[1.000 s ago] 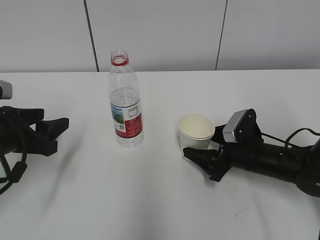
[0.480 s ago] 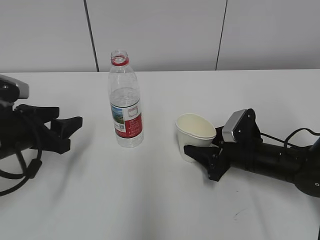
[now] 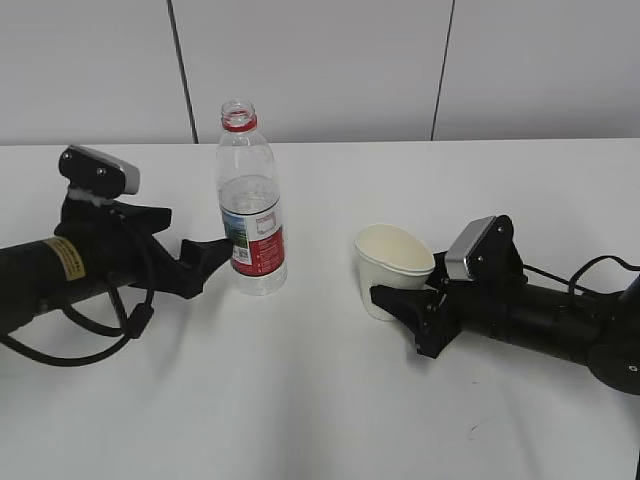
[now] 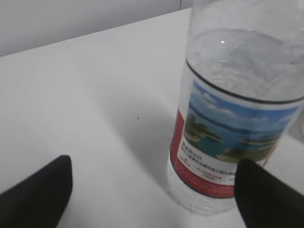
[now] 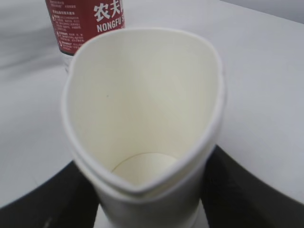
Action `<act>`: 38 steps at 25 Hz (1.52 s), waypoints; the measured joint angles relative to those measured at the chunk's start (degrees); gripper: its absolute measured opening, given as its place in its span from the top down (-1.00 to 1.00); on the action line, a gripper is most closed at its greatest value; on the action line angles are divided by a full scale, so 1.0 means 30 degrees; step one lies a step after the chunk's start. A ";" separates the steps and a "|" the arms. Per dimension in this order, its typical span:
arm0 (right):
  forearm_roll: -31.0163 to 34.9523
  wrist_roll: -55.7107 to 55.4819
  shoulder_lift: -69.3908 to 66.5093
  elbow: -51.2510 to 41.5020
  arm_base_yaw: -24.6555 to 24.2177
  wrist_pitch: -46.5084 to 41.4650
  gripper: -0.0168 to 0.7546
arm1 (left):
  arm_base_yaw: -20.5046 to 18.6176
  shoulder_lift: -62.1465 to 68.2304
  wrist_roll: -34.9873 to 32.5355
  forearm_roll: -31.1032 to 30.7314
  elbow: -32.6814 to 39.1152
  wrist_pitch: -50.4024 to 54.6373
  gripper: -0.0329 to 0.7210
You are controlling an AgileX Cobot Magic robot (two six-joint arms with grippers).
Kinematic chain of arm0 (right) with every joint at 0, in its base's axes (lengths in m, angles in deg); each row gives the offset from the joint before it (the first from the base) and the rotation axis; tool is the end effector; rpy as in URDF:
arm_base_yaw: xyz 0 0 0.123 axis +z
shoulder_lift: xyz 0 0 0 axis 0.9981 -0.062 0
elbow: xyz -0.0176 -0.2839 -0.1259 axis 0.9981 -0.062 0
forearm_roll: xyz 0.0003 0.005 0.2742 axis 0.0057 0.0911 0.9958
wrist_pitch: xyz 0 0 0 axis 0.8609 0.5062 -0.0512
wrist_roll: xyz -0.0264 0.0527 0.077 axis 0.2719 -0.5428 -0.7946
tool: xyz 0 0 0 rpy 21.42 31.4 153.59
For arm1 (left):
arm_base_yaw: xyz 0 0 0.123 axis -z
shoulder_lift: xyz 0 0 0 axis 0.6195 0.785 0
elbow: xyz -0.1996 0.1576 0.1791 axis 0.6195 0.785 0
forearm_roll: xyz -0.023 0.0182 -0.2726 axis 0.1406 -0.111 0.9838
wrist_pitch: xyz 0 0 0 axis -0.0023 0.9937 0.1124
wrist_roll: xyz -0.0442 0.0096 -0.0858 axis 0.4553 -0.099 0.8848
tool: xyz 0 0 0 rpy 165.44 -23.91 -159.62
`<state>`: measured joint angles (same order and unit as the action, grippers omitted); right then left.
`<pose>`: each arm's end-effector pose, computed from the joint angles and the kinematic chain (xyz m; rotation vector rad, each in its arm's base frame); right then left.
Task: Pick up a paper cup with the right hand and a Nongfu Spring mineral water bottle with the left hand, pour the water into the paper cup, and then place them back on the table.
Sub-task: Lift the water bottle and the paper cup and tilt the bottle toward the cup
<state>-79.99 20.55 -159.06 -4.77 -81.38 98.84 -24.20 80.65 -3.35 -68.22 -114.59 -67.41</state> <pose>0.3532 0.0950 0.0502 -0.8106 1.7089 0.5479 0.3279 -0.1188 0.1268 0.6175 1.8492 -0.4335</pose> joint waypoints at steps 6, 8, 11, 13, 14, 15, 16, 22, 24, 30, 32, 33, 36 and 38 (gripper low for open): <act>0.0000 0.0000 0.0000 0.0000 0.0000 0.0000 -0.18 | 0.0763 0.1243 0.0039 0.0067 -0.1567 0.0084 -0.82; 0.0000 0.0000 0.0000 0.0000 0.0000 0.0000 -0.18 | 0.1013 0.1682 0.0062 0.0067 -0.2032 0.0082 -0.82; 0.0014 0.0000 0.0000 0.0000 0.0000 0.0000 -0.18 | 0.1390 0.2038 0.0268 0.0067 -0.2275 0.0103 -0.82; 0.0014 0.0000 0.0000 0.0000 0.0000 0.0000 -0.18 | 0.1712 0.2059 0.0385 0.0067 -0.2340 0.0067 -0.82; 0.0014 0.0000 0.0000 0.0000 0.0000 0.0000 -0.18 | 0.1889 0.2094 0.0416 0.0067 -0.2397 0.0067 -0.82; 0.0045 0.0000 0.0000 0.0000 0.0000 0.0000 -0.18 | 0.2051 0.2141 0.0407 0.0067 -0.2489 0.0048 -0.82; 0.0045 0.0000 0.0000 0.0000 0.0000 0.0000 -0.18 | 0.2153 0.2211 0.0407 0.0048 -0.2628 0.0048 -0.82; 0.0058 0.0000 0.0000 0.0000 0.0000 0.0000 -0.18 | 0.2295 0.3377 0.0610 0.0066 -0.3916 -0.0059 -0.82; 0.0058 0.0000 0.0000 0.0000 0.0000 0.0000 -0.18 | 0.2295 0.3696 0.0653 0.0088 -0.4328 -0.0010 -0.81; 0.0058 -0.0014 0.0000 0.0000 0.0000 0.0000 -0.18 | 0.2295 0.3783 0.0697 0.0131 -0.4845 -0.0053 -0.70; 0.0058 -0.0014 0.0000 0.0000 0.0000 0.0000 -0.18 | 0.2333 0.3783 0.0697 0.0082 -0.4845 -0.0053 -0.57; 0.0058 -0.0014 0.0000 0.0000 0.0000 0.0000 -0.18 | 0.2354 0.3783 0.0697 0.0039 -0.4845 -0.0053 -0.49; 0.0058 -0.0014 0.0000 0.0000 0.0000 0.0000 -0.18 | 0.2370 0.3783 0.0716 -0.0022 -0.4845 -0.0053 -0.26; 0.0058 -0.0044 0.0000 0.0000 0.0000 0.0000 -0.18 | 0.2370 0.3783 0.0755 -0.0067 -0.4845 -0.0053 -0.14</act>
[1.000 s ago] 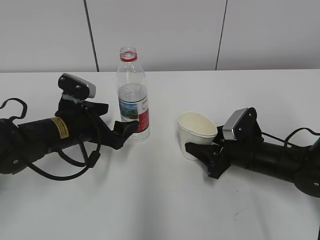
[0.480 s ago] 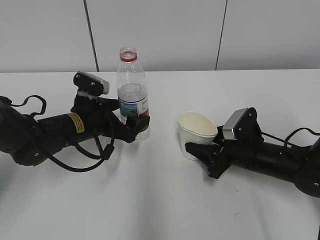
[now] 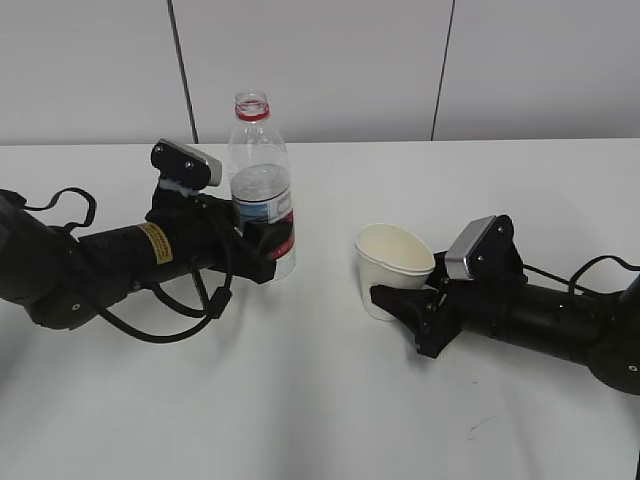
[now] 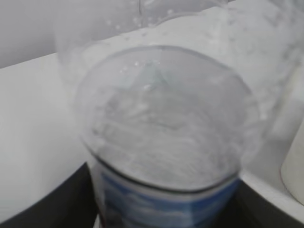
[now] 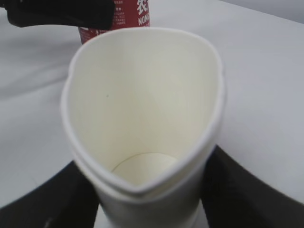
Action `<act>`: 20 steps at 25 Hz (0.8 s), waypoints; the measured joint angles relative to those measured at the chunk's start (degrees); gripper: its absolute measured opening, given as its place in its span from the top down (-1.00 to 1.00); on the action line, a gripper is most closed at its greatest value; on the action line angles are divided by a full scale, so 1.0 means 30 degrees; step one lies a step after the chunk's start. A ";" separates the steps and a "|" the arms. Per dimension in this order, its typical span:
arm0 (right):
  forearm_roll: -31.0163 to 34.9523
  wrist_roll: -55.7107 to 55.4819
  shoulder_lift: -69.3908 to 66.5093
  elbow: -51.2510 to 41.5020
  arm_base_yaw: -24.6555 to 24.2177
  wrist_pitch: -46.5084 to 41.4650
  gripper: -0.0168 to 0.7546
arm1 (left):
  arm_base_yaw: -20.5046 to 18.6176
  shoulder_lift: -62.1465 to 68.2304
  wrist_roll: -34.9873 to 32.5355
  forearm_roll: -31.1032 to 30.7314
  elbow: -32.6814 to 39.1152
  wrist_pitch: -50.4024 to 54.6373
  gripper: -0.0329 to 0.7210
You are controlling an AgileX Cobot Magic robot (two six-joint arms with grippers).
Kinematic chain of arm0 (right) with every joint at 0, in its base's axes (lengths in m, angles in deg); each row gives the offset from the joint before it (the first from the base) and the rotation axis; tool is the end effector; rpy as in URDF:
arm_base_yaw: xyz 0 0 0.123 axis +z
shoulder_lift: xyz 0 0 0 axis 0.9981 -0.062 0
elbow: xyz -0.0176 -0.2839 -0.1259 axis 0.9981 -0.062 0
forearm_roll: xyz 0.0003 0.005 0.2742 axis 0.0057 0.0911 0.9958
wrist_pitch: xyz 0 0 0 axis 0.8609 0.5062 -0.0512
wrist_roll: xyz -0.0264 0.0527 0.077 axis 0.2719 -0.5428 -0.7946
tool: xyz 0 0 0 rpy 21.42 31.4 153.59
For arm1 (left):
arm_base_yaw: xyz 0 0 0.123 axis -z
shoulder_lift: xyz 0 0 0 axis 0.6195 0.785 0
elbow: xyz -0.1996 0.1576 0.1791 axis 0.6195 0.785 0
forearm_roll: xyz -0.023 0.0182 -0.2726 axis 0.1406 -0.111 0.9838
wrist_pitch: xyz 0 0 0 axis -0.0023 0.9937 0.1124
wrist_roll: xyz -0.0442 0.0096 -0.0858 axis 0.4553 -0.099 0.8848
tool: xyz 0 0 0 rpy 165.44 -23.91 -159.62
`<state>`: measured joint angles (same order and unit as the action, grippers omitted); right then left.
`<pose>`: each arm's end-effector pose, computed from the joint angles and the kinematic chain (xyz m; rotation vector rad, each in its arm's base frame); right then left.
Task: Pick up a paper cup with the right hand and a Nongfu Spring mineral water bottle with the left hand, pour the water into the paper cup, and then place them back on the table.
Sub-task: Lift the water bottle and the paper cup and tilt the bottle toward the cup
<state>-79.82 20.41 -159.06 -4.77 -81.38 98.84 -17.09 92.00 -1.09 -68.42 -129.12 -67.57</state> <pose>0.3534 0.0949 0.0502 -0.8056 1.7109 0.5480 0.3734 -0.1831 0.1070 0.6981 1.7752 -0.5378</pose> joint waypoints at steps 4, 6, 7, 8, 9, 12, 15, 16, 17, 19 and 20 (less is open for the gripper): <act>-0.0610 -0.0226 0.0376 0.0000 0.0000 -0.0035 -0.18 | 0.0000 0.0000 0.0000 -0.0618 -0.0059 0.0092 0.10; -0.0874 -0.0669 0.1013 0.0000 0.0000 -0.0035 -0.18 | 0.0000 -0.0142 0.0000 -0.0947 -0.0137 0.0577 0.14; -0.1002 -0.0865 0.1300 0.0000 0.0000 -0.0238 -0.18 | 0.0000 -0.0360 0.0000 -0.1071 -0.0160 0.0953 0.14; -0.1141 -0.1048 0.1630 0.0000 0.0000 -0.0514 -0.18 | 0.0000 -0.0713 0.0000 -0.1251 -0.0160 0.1641 0.15; -0.1325 -0.1175 0.1927 0.0000 0.0000 -0.0923 -0.18 | 0.0020 -0.1050 0.0000 -0.1348 -0.0160 0.2516 0.15; -0.1724 -0.1913 0.2408 0.0000 0.0000 -0.2025 -0.18 | 0.0021 -0.2396 -0.0548 -0.1594 -0.0094 0.5280 0.15; -0.2153 -0.2475 0.2490 0.0000 0.0000 -0.2474 -0.18 | 0.0001 -0.3838 -0.1415 -0.1605 0.0016 0.6953 0.15; -0.2348 -0.2717 0.2490 0.0059 0.0000 -0.2499 -0.18 | 0.0001 -0.4176 -0.1663 -0.1605 0.0016 0.7138 0.15; -0.2632 -0.3106 0.2490 0.0137 0.0000 -0.2555 -0.18 | 0.0001 -0.4540 -0.1968 -0.1605 0.0016 0.7318 0.15; -0.3247 -0.4029 0.2604 0.0475 0.0000 -0.2605 -0.18 | 0.0001 -0.5059 -0.2485 -0.1634 -0.0276 0.8128 0.15; -0.3558 -0.4544 0.2647 0.0608 0.0000 -0.2650 -0.18 | 0.0019 -0.5228 -0.2638 -0.1653 -0.0517 0.8682 0.15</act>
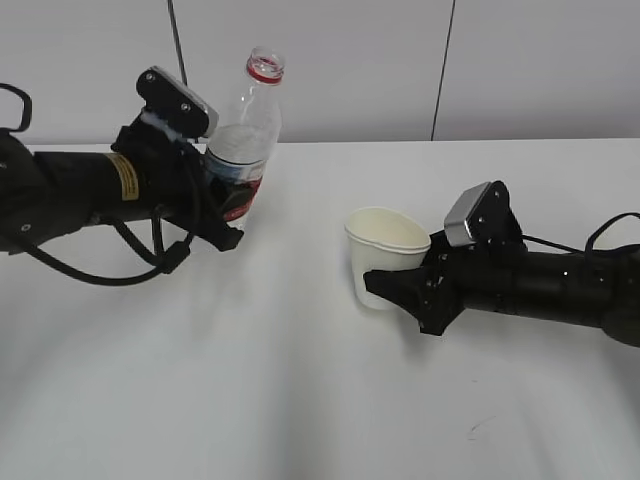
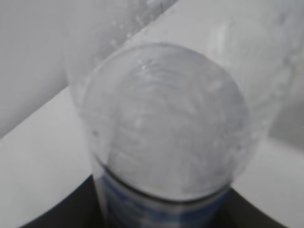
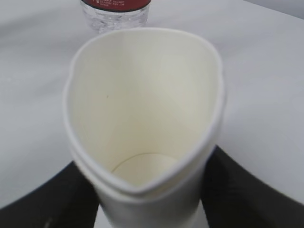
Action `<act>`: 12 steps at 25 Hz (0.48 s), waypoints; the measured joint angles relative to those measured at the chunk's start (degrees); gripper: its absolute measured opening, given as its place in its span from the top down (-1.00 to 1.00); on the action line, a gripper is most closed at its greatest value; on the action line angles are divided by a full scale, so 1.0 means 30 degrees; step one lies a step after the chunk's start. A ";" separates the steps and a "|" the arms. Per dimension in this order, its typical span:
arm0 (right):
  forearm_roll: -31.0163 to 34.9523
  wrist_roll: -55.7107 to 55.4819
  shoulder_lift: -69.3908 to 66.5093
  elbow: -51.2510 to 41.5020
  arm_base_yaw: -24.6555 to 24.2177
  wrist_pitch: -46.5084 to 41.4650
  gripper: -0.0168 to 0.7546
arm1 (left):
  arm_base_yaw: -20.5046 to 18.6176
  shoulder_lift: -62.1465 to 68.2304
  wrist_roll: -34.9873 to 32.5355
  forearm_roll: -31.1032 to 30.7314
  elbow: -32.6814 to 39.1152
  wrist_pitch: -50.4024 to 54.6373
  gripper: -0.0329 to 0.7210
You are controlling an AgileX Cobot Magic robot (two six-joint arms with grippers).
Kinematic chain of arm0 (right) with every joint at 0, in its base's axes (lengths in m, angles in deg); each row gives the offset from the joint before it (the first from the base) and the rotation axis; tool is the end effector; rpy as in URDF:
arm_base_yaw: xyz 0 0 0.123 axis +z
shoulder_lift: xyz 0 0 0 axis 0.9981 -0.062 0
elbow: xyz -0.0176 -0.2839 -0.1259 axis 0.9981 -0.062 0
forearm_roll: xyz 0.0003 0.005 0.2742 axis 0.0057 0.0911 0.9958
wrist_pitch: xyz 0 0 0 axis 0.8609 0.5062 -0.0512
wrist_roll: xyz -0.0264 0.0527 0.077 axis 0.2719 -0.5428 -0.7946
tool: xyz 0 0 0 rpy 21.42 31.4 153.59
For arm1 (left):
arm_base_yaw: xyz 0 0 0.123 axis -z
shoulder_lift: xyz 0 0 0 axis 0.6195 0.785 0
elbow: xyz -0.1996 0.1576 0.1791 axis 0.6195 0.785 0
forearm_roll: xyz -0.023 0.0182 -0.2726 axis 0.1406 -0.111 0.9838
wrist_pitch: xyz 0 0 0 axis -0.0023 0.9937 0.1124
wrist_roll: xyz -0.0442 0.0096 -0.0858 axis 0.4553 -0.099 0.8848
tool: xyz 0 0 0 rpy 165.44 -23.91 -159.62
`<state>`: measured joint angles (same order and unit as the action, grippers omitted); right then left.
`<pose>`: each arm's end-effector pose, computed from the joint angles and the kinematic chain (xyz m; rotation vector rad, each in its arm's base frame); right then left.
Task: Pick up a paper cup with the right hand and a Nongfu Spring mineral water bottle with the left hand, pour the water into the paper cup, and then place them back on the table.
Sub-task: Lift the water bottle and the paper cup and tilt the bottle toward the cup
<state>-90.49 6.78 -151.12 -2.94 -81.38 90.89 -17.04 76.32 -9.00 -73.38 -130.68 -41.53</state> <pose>0.3570 0.1003 0.0897 -0.8648 1.7594 0.6374 0.3677 -0.1654 0.1866 0.9362 1.8078 -0.1732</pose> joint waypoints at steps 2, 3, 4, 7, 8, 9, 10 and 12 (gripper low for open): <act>-0.0581 -0.0747 0.0225 0.0283 0.0000 -0.0211 -0.18 | 0.0000 -0.0114 -0.0394 -0.0020 -0.0758 0.1184 0.15; -0.0753 -0.0887 0.0395 0.0326 0.0000 -0.0359 -0.18 | 0.0000 -0.0114 -0.0497 -0.0103 -0.1075 0.1644 0.15; -0.0890 -0.1036 0.0519 0.0410 0.0000 -0.0535 -0.18 | -0.0019 -0.0114 -0.0592 -0.0364 -0.1426 0.2126 0.15; -0.1011 -0.1364 0.0843 0.0482 0.0043 -0.0895 -0.18 | -0.0019 -0.0114 -0.0751 -0.1465 -0.2204 0.3061 0.15; -0.1043 -0.1500 0.0891 0.0482 0.0043 -0.0948 -0.18 | -0.0019 -0.0114 -0.0751 -0.1934 -0.2461 0.3309 0.15; -0.1056 -0.1686 0.0891 0.0511 0.0043 -0.0948 -0.18 | -0.0019 -0.0114 -0.0772 -0.2310 -0.2633 0.3528 0.15; -0.1185 -0.1879 0.0891 0.0601 0.0043 -0.1026 -0.18 | -0.0019 -0.0114 -0.0795 -0.2615 -0.2778 0.3776 0.15; -0.1707 -0.2398 0.0891 0.0911 0.0043 -0.1292 -0.18 | -0.0001 -0.0114 -0.0792 -0.3141 -0.3104 0.4419 0.15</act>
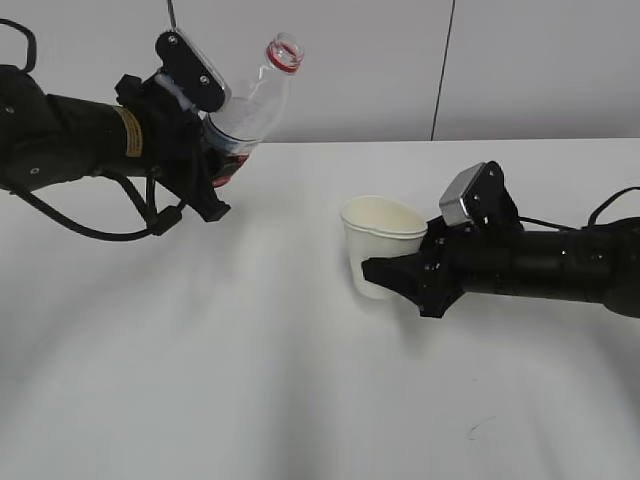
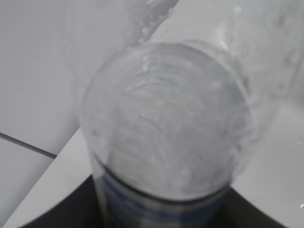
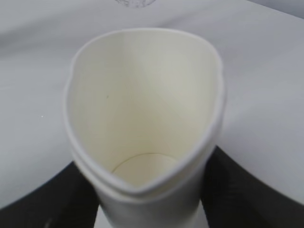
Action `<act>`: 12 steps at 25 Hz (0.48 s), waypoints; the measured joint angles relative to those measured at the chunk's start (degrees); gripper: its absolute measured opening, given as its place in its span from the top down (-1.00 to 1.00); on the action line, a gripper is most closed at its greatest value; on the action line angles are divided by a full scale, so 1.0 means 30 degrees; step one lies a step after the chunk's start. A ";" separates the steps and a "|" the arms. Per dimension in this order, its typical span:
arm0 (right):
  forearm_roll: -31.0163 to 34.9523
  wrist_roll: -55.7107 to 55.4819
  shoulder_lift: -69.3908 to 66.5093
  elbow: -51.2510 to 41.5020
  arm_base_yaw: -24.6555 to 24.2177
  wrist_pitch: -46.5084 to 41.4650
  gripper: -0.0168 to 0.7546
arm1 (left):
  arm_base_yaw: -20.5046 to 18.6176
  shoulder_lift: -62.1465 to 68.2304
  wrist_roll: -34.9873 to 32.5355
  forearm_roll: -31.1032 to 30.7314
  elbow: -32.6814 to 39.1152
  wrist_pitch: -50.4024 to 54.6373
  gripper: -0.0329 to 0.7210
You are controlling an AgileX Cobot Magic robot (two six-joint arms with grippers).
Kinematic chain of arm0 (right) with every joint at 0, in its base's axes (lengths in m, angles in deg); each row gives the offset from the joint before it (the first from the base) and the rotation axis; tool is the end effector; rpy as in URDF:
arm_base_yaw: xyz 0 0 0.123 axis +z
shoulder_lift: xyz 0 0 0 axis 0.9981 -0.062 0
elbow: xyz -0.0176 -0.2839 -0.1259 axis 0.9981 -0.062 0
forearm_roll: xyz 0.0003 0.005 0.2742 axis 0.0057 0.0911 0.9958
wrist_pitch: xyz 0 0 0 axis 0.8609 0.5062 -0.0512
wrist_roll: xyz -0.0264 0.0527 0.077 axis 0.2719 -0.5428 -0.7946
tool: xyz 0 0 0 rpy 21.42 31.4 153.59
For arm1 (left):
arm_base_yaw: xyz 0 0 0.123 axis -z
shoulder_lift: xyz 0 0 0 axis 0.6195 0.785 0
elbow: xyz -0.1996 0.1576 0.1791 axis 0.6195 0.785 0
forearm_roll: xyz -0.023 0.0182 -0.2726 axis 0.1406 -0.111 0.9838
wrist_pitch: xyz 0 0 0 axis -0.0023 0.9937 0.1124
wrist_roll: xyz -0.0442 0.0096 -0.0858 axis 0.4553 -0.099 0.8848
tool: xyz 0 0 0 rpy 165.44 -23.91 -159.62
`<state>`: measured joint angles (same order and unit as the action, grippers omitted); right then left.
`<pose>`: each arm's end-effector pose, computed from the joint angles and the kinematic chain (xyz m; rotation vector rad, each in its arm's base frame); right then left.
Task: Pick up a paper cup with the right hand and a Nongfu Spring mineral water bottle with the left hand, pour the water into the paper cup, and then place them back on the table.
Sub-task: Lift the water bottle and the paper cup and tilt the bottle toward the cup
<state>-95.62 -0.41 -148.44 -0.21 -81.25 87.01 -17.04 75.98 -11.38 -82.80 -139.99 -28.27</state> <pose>0.3658 0.1025 0.1077 -0.8863 1.7853 0.6528 0.3952 -0.1651 0.2197 1.1097 1.7650 0.0754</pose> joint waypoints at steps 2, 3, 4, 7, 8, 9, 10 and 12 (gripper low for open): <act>-0.0763 -0.0789 0.0000 0.0481 0.0000 -0.0131 -0.18 | 0.0000 0.0000 -0.0013 -0.0186 -0.0250 0.0453 0.15; -0.1042 -0.1256 0.0000 0.0779 0.0000 -0.0164 -0.18 | 0.0000 0.0000 -0.0013 -0.0417 -0.0379 0.0617 0.15; -0.1342 -0.1634 0.0000 0.1097 0.0000 -0.0256 -0.18 | 0.0000 0.0000 -0.0013 -0.0852 -0.0461 0.0687 0.15; -0.2031 -0.2477 0.0000 0.1944 0.0000 -0.0618 -0.18 | 0.0012 0.0000 -0.0013 -0.1986 -0.0595 0.0785 0.15; -0.2327 -0.2694 0.0000 0.2215 0.0000 -0.0755 -0.18 | 0.0012 0.0000 -0.0013 -0.2294 -0.0634 0.0805 0.15; -0.2677 -0.2966 0.0000 0.2419 0.0000 -0.0896 -0.18 | 0.0022 0.0000 -0.0013 -0.2521 -0.0634 0.0897 0.15; -0.2919 -0.3263 0.0000 0.2635 0.0000 -0.0983 -0.18 | 0.0038 0.0000 -0.0013 -0.2726 -0.0634 0.0977 0.15; -0.3475 -0.3703 0.0000 0.3042 0.0128 -0.1192 -0.18 | 0.0062 0.0000 -0.0013 -0.3248 -0.0634 0.1178 0.15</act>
<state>-106.04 -11.52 -148.44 8.92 -80.87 83.44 -16.85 75.98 -11.42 -92.55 -141.89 -24.73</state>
